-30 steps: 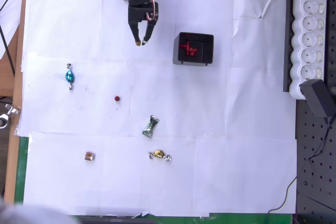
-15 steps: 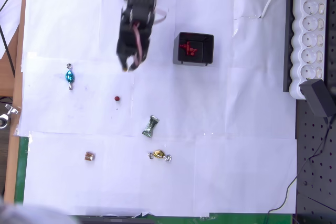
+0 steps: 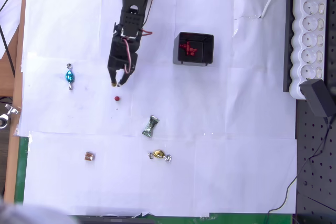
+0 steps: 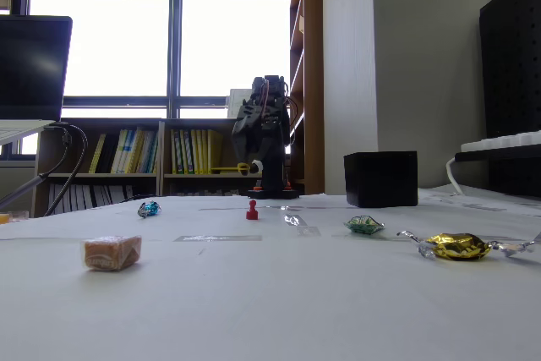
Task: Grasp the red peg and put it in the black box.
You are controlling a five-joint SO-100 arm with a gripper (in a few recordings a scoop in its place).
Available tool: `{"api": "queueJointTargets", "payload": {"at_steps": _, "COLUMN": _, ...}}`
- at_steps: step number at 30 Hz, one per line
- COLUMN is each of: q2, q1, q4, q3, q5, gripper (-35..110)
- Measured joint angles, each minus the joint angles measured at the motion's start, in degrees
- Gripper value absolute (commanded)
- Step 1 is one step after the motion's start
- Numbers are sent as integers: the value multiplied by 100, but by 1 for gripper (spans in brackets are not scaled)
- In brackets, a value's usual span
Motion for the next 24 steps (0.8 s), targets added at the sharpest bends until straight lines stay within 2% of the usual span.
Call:
{"api": "queueJointTargets", "payload": {"at_steps": 11, "q2": 738, "q1": -299, "q4": -3656, "q3": -1644, "q5": 79, "gripper": 0}}
{"api": "queueJointTargets", "payload": {"at_steps": 18, "q2": 2065, "q1": -483, "q4": -5458, "q3": -1758, "q5": 220, "gripper": 1}}
{"api": "queueJointTargets", "payload": {"at_steps": 24, "q2": 3173, "q1": -457, "q4": -6460, "q3": -1529, "q5": 334, "gripper": 1}}
